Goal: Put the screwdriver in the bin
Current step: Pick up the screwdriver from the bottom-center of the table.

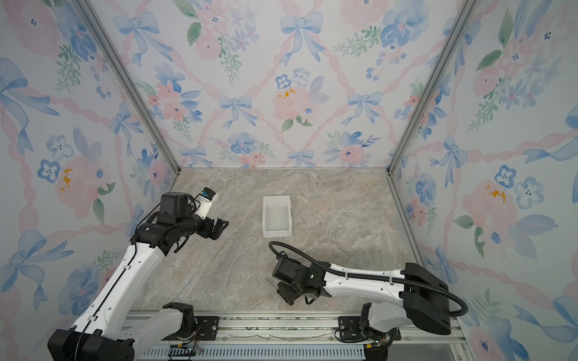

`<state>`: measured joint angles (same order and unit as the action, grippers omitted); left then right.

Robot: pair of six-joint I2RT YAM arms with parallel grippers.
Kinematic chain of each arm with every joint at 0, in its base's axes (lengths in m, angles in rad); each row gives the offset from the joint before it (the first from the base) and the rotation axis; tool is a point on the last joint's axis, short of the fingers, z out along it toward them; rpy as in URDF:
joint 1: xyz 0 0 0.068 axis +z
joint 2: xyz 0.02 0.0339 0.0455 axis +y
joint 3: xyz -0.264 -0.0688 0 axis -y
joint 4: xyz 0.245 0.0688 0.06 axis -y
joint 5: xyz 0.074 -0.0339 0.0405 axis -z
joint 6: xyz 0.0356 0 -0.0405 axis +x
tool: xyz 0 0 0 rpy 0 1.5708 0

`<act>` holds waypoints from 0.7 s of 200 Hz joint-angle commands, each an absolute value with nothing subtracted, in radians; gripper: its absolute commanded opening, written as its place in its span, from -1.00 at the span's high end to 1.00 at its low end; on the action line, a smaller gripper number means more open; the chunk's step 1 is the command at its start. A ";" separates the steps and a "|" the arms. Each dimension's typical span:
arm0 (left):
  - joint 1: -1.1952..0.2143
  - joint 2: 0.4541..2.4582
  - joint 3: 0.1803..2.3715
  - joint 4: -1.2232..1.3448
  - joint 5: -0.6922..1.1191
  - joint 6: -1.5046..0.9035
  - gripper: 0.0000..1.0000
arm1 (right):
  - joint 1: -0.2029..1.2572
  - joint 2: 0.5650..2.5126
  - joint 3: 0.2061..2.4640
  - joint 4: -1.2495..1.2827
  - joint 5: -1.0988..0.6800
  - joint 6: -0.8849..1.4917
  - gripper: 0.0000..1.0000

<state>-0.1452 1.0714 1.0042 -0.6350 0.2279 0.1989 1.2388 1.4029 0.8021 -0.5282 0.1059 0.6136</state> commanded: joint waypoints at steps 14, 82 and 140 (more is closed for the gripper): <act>-0.153 1.097 1.034 -0.666 0.260 0.211 -0.96 | 1.288 1.529 0.857 -0.527 0.081 0.655 -0.23; -0.161 1.089 1.047 -0.666 0.239 0.218 -0.96 | 1.316 1.623 0.863 -0.494 0.089 0.722 -0.02; -0.162 1.110 1.047 -0.667 0.230 0.218 -0.96 | 1.318 1.620 0.848 -0.535 0.136 0.753 0.29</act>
